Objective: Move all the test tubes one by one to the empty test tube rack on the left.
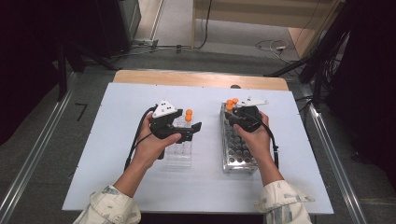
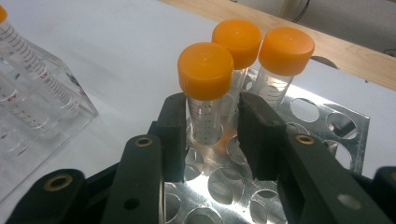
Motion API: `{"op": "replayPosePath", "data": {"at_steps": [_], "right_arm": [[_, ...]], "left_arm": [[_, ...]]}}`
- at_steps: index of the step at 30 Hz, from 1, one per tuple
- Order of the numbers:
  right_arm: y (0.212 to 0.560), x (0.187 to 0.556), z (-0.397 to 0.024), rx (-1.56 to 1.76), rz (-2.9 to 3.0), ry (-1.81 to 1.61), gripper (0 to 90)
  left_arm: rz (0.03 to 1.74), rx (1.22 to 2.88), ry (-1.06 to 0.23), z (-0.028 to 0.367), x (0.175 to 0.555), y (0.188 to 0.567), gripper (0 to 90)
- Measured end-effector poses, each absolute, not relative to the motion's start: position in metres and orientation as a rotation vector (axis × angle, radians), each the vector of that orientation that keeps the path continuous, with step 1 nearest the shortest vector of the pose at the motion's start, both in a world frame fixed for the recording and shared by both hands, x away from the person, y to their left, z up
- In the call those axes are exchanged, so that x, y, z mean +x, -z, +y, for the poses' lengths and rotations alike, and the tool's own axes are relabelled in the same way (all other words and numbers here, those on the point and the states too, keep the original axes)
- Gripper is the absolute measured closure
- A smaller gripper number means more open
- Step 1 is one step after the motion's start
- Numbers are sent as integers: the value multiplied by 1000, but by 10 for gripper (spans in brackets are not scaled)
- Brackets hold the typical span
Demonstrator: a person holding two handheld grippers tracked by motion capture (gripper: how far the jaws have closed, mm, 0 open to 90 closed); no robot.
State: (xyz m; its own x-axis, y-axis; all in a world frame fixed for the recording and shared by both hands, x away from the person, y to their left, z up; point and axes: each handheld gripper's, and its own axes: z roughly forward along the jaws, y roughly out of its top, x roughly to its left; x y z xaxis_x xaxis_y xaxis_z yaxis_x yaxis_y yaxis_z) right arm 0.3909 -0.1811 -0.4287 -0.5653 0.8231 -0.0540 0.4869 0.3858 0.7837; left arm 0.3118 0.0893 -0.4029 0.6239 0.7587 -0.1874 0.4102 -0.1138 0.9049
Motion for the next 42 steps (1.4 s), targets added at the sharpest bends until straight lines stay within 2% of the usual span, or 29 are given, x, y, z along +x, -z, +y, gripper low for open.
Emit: {"op": "replayPosePath", "data": {"at_steps": [11,20,32,42], "right_arm": [[433,397,-175,1122,2256,-1003,710],[427,393,-177,1097,2233,-1029,717],[397,386,-183,1091,2194,-1106,718],[375,366,-182,1036,2178,-1174,718]], "left_arm": [[957,1750,-392,85,314,406,151],[949,1749,-403,84,311,404,151],[944,1724,-411,87,319,400,151],[922,1737,-411,85,315,397,159]]}}
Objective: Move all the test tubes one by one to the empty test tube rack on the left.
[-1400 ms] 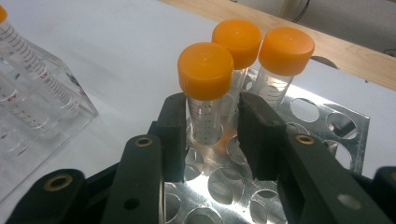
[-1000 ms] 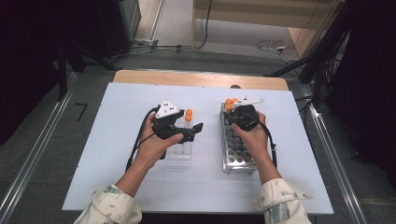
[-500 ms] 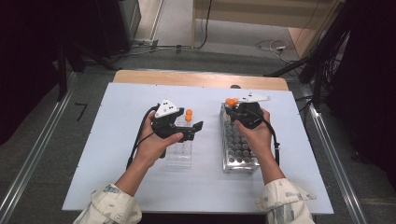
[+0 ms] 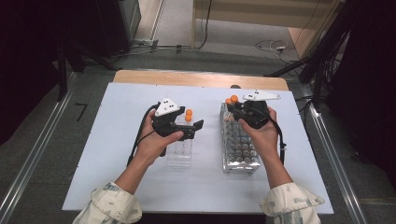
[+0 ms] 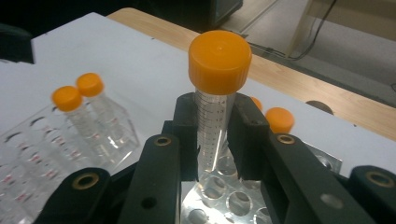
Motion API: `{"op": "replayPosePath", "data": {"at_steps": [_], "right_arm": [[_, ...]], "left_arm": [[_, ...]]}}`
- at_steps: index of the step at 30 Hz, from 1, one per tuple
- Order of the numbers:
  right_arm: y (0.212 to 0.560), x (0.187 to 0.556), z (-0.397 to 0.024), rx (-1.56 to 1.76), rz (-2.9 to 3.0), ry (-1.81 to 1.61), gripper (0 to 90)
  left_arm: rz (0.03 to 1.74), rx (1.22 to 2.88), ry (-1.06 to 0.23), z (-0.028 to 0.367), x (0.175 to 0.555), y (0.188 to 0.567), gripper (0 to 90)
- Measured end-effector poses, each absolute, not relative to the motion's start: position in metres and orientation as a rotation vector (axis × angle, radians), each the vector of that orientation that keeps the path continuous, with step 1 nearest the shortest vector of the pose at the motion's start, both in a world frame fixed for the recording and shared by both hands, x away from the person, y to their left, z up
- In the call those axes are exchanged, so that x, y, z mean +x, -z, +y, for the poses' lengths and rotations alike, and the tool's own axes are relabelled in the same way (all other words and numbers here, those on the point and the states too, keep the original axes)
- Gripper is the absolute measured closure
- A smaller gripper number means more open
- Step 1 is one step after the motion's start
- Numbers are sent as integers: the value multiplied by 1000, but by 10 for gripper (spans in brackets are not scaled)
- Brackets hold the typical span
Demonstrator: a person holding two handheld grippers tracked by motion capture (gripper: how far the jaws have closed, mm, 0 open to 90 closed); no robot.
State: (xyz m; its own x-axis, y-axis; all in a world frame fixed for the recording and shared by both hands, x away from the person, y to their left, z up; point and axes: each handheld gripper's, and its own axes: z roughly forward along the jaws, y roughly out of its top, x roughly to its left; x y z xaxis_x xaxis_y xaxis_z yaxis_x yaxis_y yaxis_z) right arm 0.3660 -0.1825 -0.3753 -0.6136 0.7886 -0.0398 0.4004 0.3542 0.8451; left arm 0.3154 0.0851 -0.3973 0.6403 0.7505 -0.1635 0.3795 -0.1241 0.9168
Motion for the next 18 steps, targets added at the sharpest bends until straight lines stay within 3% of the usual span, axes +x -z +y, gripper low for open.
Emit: {"op": "replayPosePath", "data": {"at_steps": [18], "right_arm": [[383,340,-150,921,2324,-1181,718]], "left_arm": [[854,1735,-409,79,307,389,197]]}}
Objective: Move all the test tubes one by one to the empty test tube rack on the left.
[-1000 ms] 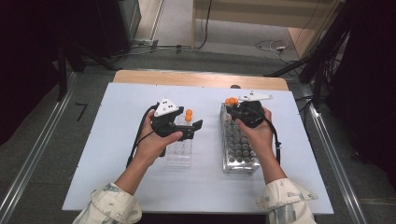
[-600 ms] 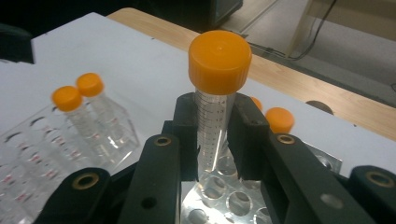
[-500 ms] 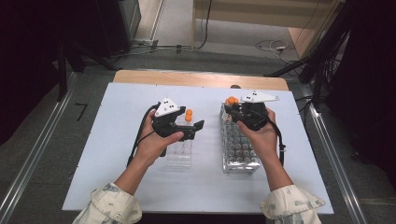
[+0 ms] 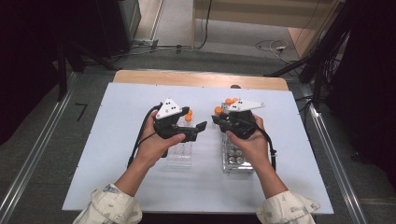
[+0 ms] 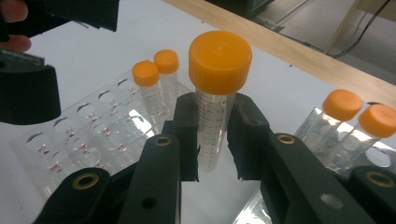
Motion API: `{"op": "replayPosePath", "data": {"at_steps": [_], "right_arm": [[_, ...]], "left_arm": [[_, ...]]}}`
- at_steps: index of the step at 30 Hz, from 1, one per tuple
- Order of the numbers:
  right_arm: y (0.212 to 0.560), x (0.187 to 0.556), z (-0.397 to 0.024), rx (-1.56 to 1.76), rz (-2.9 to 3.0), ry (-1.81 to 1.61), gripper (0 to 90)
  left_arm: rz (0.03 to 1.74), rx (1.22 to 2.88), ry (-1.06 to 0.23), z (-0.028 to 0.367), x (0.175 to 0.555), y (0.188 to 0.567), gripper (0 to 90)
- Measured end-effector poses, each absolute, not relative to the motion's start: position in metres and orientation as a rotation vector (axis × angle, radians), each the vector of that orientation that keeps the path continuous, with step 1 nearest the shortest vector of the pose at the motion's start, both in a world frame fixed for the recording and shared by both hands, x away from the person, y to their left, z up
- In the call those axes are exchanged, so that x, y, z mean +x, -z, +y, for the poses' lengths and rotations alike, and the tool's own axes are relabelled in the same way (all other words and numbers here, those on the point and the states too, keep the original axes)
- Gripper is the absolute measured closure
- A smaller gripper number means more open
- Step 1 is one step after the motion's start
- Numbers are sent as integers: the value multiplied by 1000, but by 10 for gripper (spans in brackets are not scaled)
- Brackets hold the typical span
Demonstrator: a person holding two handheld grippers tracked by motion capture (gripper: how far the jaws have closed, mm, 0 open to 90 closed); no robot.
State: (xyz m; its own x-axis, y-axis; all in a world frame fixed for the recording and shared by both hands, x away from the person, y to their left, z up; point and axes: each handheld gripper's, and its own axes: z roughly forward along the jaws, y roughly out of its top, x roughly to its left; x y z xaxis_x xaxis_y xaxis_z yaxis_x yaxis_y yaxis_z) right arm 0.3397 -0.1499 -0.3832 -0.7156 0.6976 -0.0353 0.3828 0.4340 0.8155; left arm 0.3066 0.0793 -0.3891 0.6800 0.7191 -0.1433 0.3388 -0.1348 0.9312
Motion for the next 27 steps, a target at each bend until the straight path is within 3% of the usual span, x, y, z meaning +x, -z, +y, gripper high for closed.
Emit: {"op": "replayPosePath", "data": {"at_steps": [17,27], "right_arm": [[405,331,-135,889,2403,-1177,718],[414,326,-129,856,2448,-1157,719]], "left_arm": [[806,1780,-415,65,307,402,226],[806,1784,-420,64,307,404,319]]}}
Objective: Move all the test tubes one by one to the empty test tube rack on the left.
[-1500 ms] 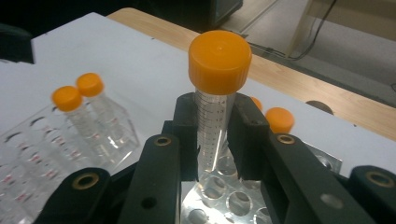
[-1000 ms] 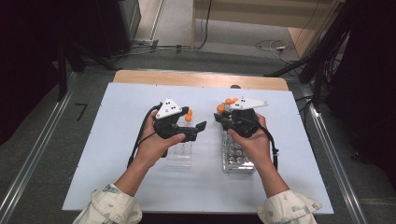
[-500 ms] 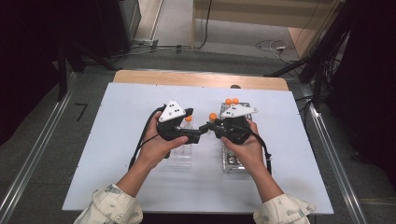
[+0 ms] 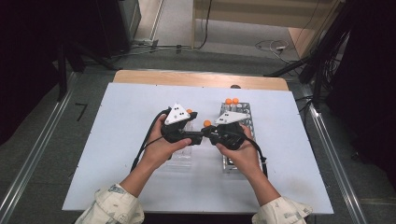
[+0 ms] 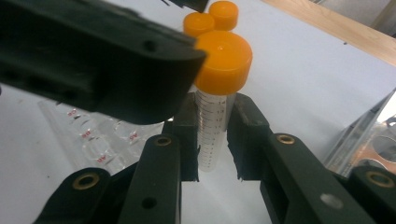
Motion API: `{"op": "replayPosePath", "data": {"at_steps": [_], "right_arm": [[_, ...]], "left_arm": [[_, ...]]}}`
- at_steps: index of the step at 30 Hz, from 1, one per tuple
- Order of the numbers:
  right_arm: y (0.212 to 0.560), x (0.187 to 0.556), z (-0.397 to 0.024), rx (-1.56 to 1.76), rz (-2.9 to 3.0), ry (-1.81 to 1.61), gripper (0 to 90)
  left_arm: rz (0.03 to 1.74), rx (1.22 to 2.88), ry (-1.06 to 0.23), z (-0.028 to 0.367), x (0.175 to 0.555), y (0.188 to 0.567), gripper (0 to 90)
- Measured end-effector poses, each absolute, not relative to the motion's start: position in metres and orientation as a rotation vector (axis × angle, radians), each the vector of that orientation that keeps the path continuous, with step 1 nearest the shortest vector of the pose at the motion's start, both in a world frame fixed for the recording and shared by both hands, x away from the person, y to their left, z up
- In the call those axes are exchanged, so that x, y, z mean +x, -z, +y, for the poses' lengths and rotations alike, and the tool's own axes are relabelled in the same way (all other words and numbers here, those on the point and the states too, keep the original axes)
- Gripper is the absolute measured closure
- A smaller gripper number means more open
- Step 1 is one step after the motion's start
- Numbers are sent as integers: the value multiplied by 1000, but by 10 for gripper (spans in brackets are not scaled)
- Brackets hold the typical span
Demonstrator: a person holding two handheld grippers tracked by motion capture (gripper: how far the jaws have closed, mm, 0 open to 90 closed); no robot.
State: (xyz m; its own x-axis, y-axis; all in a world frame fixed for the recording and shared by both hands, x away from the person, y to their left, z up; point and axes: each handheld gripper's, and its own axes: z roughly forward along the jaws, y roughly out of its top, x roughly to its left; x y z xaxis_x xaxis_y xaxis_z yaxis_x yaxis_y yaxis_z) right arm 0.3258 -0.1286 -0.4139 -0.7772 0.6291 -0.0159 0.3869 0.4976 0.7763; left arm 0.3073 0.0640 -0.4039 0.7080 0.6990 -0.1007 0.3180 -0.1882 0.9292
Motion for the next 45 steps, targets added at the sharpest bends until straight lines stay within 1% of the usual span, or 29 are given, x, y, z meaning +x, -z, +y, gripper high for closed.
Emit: {"op": "replayPosePath", "data": {"at_steps": [3,4,5,6,9,10,13,16,17,18,23,30,33,35,36,37,38,39,40,42,45], "right_arm": [[413,324,-126,841,2455,-1162,719],[413,323,-125,833,2458,-1167,719],[413,322,-124,834,2459,-1168,719],[413,322,-124,834,2459,-1168,719],[413,323,-123,831,2465,-1169,719],[413,323,-123,831,2465,-1169,719],[413,323,-123,833,2467,-1172,719],[413,323,-122,829,2467,-1173,719],[413,322,-122,827,2467,-1175,719],[413,322,-122,827,2467,-1175,719],[412,323,-123,825,2468,-1178,720],[412,322,-122,829,2471,-1185,710],[411,323,-123,836,2473,-1208,645],[411,322,-122,837,2477,-1215,561],[411,322,-122,840,2475,-1216,460],[411,322,-122,840,2475,-1216,460],[411,322,-122,847,2476,-1214,403],[412,322,-122,871,2447,-1206,295],[412,322,-122,871,2447,-1206,295],[412,323,-123,887,2426,-1203,254],[413,324,-125,899,2414,-1206,223]], "left_arm": [[808,1787,-436,64,307,405,382],[807,1787,-435,65,307,405,442],[809,1782,-436,65,307,405,469],[807,1784,-434,66,307,405,469],[798,1789,-422,65,307,406,521],[795,1791,-416,65,306,406,521],[790,1793,-412,63,306,407,564],[786,1798,-411,63,306,407,588],[781,1801,-413,63,306,407,628],[777,1803,-410,63,306,408,628],[766,1810,-408,62,306,408,701],[768,1808,-411,63,306,408,710],[773,1798,-417,63,306,408,712],[776,1789,-418,65,307,407,713],[778,1786,-414,65,307,406,713],[779,1789,-411,67,307,406,713],[782,1788,-410,68,307,406,713],[786,1787,-410,69,308,405,713],[790,1781,-410,69,308,404,713],[792,1778,-414,72,308,402,713],[798,1763,-415,76,308,397,712]]}}
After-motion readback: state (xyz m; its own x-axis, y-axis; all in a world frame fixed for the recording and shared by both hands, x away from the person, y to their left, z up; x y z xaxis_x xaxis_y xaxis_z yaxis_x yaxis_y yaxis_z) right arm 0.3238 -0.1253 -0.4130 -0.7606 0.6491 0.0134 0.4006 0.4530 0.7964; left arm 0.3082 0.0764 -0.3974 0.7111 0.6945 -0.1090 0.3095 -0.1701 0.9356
